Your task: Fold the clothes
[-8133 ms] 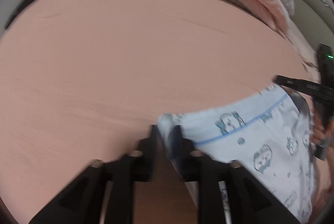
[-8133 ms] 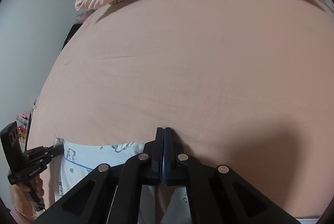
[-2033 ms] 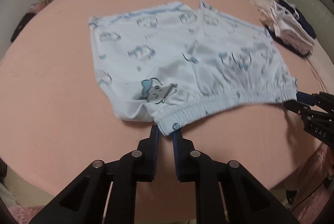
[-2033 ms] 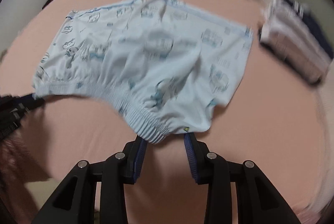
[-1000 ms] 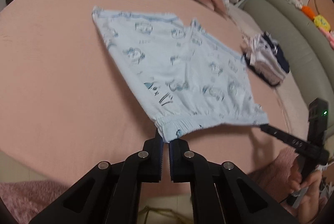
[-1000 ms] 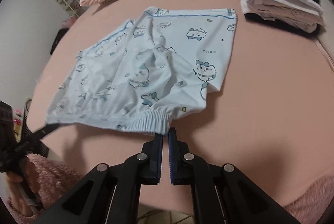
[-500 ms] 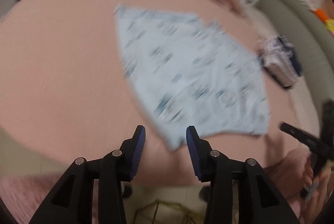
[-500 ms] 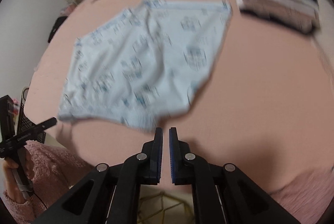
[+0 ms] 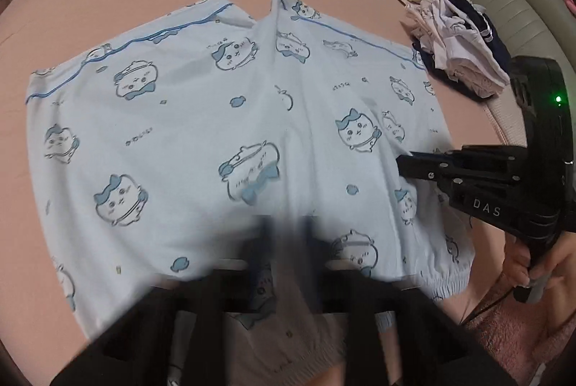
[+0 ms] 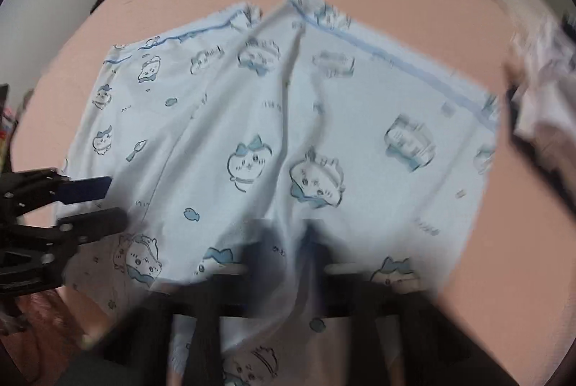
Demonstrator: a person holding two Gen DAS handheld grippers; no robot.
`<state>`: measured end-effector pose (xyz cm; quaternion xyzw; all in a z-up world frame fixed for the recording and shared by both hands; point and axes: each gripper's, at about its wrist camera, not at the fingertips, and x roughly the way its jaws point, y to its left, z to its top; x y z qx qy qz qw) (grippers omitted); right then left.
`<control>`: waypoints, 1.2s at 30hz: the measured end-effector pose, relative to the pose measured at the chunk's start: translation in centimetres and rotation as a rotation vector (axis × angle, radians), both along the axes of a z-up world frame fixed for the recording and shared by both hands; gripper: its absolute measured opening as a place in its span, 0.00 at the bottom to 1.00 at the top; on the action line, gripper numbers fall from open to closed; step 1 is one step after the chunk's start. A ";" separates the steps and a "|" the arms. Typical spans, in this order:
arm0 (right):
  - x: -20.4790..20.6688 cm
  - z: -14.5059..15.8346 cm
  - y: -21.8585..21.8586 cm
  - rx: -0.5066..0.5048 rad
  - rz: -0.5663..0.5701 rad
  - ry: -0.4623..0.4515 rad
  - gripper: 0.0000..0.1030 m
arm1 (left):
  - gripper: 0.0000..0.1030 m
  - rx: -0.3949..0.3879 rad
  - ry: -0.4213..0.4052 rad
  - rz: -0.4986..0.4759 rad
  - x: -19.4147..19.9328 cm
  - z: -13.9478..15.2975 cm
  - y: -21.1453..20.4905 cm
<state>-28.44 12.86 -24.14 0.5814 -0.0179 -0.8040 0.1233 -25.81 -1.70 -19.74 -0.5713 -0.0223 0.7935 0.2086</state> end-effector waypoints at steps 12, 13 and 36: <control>-1.3 1.3 1.6 -0.066 -0.069 0.076 0.00 | 0.01 0.050 0.126 0.084 -1.2 2.3 -0.8; -1.2 1.5 1.9 -0.076 -0.075 0.077 0.00 | 0.02 0.049 0.125 0.094 -1.3 2.1 -1.0; -0.4 1.6 3.2 -0.084 -0.113 0.073 0.00 | 0.06 -0.054 0.085 0.034 -0.9 -0.4 0.2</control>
